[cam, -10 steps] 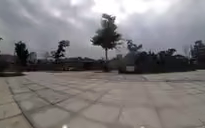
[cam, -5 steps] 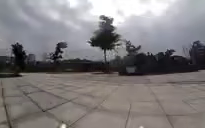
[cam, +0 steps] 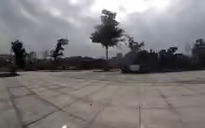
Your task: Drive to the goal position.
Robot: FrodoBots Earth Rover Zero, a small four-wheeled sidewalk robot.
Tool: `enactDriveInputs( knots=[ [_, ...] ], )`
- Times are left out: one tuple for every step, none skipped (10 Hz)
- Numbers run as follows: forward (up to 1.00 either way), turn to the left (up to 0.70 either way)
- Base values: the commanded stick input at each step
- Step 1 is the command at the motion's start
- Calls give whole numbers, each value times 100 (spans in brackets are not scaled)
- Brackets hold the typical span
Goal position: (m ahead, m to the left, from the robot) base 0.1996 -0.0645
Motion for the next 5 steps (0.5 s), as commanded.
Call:
enactDriveInputs(
  knots=[
    [0, 0],
    [0, 0],
    [0, 0],
    [0, 0],
    [0, 0]
  ],
)
